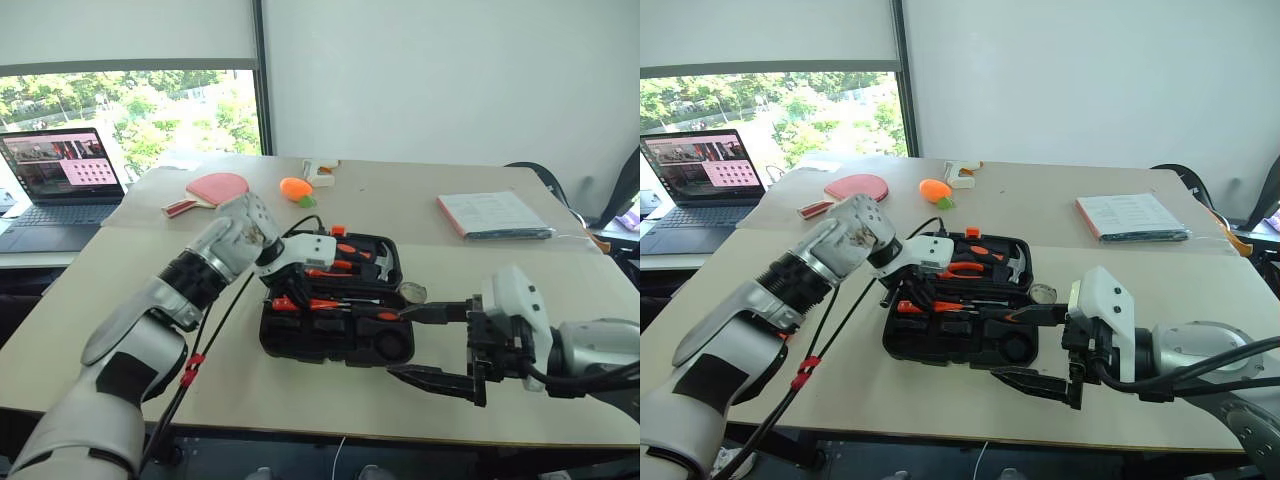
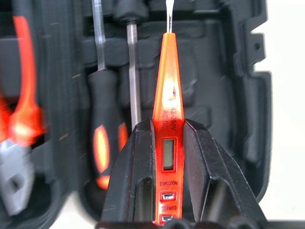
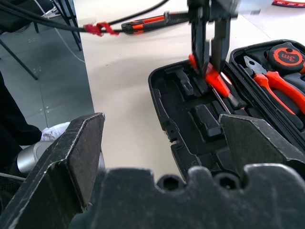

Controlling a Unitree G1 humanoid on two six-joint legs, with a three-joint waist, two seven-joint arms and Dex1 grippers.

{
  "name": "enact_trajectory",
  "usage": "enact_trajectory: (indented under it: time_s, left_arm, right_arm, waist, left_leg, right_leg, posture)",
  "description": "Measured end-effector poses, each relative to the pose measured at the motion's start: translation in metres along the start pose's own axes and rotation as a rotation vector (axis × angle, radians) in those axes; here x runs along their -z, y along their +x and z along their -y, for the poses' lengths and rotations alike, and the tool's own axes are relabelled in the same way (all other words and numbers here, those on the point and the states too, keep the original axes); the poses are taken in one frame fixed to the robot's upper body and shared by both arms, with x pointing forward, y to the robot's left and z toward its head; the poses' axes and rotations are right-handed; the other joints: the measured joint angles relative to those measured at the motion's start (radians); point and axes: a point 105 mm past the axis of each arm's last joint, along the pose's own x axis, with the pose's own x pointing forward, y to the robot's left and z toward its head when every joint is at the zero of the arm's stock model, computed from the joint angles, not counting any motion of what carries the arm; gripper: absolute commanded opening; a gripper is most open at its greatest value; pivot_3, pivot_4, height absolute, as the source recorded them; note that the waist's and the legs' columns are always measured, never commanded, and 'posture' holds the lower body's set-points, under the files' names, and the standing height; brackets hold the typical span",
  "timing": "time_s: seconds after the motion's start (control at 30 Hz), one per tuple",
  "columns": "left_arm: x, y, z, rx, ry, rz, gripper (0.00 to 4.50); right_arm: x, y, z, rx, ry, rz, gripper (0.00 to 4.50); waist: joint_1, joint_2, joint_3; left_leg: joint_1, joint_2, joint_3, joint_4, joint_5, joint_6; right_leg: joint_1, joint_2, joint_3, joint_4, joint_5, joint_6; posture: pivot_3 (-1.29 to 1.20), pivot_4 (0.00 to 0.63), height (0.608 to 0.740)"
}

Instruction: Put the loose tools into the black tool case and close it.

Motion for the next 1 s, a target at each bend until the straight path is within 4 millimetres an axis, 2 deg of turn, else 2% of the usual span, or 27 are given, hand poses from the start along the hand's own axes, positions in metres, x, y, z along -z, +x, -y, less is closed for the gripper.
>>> enact_trajectory:
  time_s: [0.2,0.4,0.73,1.0]
  left_arm:
    - [0.011,0.016,0.006,0.003,-0.055,-0.06,0.41]
    - [0.01,0.021,0.0,-0.044,-0.054,-0.076,0.41]
    - [0.019,0.022,-0.008,-0.081,-0.075,-0.104,0.41]
    - [0.022,0.024,-0.005,-0.059,-0.075,-0.109,0.41]
  right_arm:
    - [0.002,0.001,-0.001,0.019,0.012,0.008,4.5]
    - [0.002,0.001,0.0,0.032,0.01,0.015,4.5]
    - [0.0,0.001,0.001,0.043,0.004,0.024,4.5]
    - [-0.001,0.001,0.003,0.053,-0.002,0.027,4.5]
  waist:
    - [0.0,0.0,0.0]
    - [0.001,0.0,0.0]
    - [-0.002,0.001,0.0]
    - [-0.004,0.001,0.0]
  left_leg:
    - [0.001,0.0,-0.001,0.0,0.0,0.0]
    - [0.003,0.0,-0.001,0.001,0.0,0.0]
    - [0.004,0.0,-0.001,0.001,0.0,0.0]
    - [0.004,0.0,-0.001,0.001,0.0,0.0]
  right_leg:
    - [0.0,0.0,0.0,0.001,0.0,0.0]
    - [0.003,0.0,0.0,0.002,0.0,0.0]
    - [0.003,0.0,0.001,0.002,0.0,0.0]
    - [0.003,0.001,0.001,0.002,0.0,0.0]
  posture:
    - [0.0,0.15,0.737]
    - [0.0,0.15,0.737]
    - [0.0,0.15,0.737]
    - [0.0,0.15,0.737]
